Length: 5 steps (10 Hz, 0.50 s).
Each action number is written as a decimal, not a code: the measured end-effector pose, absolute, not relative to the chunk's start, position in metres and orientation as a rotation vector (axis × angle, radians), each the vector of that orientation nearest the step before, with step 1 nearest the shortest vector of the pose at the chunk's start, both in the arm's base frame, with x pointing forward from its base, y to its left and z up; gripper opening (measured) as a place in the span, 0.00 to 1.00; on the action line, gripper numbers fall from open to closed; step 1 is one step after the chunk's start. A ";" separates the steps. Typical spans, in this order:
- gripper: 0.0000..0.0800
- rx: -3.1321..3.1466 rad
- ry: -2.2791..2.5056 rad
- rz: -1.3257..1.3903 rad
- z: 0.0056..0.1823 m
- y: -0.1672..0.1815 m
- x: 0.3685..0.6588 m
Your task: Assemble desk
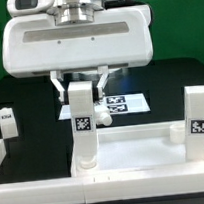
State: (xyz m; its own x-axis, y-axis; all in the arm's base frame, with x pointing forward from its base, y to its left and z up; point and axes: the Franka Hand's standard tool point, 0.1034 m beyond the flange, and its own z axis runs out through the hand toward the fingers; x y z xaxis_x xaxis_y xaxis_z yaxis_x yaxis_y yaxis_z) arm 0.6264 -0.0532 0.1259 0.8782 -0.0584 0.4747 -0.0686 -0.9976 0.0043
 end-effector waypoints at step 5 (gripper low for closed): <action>0.36 3.014 -0.111 0.769 0.115 -0.052 0.628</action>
Offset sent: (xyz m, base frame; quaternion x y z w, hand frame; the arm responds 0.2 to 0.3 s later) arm 0.0075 0.0088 -0.0151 -0.0039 0.0050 0.0130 0.9999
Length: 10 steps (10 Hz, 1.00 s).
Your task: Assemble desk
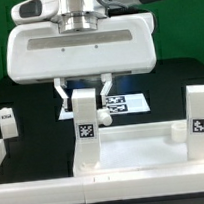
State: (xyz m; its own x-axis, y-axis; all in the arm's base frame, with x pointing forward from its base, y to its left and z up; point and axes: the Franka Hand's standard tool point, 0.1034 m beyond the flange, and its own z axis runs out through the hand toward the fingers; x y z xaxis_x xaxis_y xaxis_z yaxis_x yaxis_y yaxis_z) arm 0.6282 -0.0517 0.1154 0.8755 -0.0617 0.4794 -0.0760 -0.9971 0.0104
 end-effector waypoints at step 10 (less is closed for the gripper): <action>0.81 3.219 -0.341 0.417 0.116 -0.045 0.632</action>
Offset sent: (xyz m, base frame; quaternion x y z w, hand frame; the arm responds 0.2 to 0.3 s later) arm 0.0000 0.0000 0.0000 0.0000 0.0000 0.0000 1.0000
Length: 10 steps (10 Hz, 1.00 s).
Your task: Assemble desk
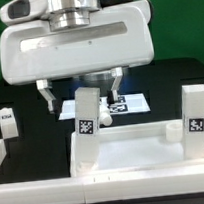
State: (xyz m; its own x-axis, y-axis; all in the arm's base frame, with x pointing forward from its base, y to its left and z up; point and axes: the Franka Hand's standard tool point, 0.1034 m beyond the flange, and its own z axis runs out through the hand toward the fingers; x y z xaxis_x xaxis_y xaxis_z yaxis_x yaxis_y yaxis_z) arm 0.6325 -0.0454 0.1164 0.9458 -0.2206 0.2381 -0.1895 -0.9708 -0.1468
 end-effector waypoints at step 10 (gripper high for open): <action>0.35 -2.995 0.454 -0.211 0.114 -0.066 0.636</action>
Offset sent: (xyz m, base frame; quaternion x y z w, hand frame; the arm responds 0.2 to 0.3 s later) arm -0.0211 -0.0294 -0.0144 -0.0737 -0.0433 -0.0797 0.9932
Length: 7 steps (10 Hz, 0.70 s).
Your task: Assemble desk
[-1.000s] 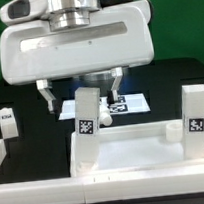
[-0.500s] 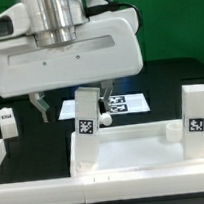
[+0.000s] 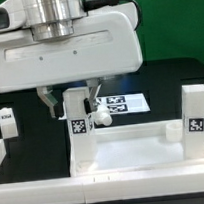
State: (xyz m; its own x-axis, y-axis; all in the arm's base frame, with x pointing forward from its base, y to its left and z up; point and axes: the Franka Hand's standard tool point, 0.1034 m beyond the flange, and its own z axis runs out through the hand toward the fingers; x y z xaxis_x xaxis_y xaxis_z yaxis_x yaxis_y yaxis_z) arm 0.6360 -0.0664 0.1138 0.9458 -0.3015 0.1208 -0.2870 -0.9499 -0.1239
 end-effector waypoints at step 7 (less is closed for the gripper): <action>0.35 -2.389 1.807 -0.074 0.108 -0.078 0.637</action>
Offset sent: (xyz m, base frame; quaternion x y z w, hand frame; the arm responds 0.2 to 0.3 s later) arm 0.0184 0.0032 -0.0049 -0.0225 0.0045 0.2990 0.9540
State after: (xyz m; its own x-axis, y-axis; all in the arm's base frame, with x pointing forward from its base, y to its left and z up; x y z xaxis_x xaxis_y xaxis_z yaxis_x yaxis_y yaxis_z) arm 0.6368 -0.0784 0.1082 0.2751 -0.9602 -0.0485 -0.9531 -0.2658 -0.1451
